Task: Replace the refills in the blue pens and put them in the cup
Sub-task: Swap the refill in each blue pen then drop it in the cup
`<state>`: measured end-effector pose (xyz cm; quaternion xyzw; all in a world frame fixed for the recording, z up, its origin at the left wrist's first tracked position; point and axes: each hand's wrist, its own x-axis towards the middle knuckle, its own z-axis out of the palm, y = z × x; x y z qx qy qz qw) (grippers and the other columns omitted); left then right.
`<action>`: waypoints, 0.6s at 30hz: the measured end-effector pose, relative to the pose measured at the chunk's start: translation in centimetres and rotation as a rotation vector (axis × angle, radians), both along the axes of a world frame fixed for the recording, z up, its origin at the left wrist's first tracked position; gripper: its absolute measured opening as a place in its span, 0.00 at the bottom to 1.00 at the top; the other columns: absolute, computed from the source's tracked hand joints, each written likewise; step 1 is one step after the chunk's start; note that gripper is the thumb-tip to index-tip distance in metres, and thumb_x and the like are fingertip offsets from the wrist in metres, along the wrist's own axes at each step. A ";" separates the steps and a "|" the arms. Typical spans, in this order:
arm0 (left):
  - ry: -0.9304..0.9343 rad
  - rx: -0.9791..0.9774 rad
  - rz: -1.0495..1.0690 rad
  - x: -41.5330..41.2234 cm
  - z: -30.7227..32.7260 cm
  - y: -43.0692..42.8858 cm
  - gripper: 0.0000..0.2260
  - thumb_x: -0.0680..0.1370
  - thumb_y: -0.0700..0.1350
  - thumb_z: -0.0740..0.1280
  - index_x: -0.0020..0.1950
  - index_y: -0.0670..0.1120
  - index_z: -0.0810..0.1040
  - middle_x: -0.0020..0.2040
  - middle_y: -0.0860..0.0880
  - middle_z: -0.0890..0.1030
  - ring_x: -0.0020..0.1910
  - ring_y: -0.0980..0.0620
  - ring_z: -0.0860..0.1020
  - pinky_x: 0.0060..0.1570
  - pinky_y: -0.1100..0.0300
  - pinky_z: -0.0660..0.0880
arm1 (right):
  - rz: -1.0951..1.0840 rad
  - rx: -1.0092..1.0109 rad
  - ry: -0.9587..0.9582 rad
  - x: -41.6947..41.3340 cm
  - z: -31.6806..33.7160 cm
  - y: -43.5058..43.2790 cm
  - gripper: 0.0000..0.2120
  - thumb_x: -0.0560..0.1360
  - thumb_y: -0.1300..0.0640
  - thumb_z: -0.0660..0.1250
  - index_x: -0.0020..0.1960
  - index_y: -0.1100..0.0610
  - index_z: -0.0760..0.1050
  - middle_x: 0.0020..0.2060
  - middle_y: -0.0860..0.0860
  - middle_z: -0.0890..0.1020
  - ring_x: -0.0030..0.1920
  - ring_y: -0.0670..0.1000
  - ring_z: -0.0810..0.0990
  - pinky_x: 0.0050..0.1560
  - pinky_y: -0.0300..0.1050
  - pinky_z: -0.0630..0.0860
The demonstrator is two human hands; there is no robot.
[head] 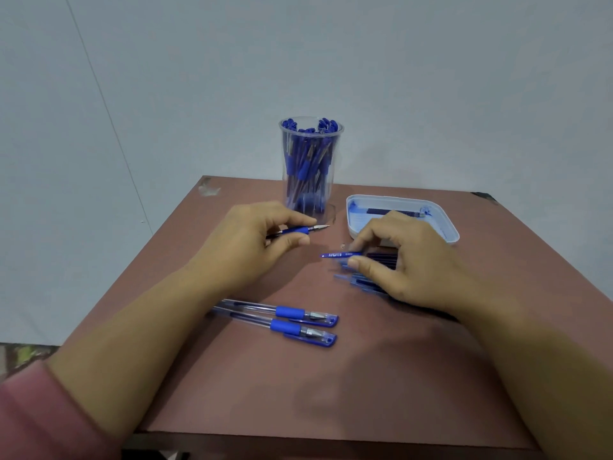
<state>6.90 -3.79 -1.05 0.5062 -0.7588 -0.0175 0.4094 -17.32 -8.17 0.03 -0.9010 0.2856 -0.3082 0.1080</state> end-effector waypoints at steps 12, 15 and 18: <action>-0.028 -0.116 -0.011 -0.2 0.2 0.5 0.09 0.73 0.49 0.75 0.52 0.50 0.85 0.42 0.63 0.80 0.41 0.61 0.80 0.42 0.70 0.75 | 0.038 0.082 0.206 0.1 -0.3 0.3 0.08 0.69 0.43 0.70 0.45 0.44 0.77 0.44 0.38 0.76 0.51 0.43 0.70 0.53 0.43 0.68; -0.069 -0.091 -0.053 -0.2 0.2 0.5 0.10 0.74 0.42 0.74 0.55 0.48 0.84 0.43 0.62 0.80 0.42 0.65 0.79 0.43 0.75 0.71 | -0.037 0.051 -0.011 0.5 -0.2 0.2 0.07 0.71 0.45 0.68 0.46 0.45 0.76 0.42 0.40 0.78 0.48 0.44 0.73 0.49 0.41 0.71; -0.097 -0.081 -0.088 -0.3 0.2 0.5 0.11 0.75 0.42 0.73 0.57 0.48 0.83 0.43 0.61 0.79 0.41 0.69 0.76 0.43 0.77 0.68 | -0.031 0.048 -0.112 1.3 0.0 0.3 0.05 0.74 0.46 0.67 0.49 0.43 0.77 0.41 0.40 0.79 0.47 0.45 0.75 0.48 0.38 0.71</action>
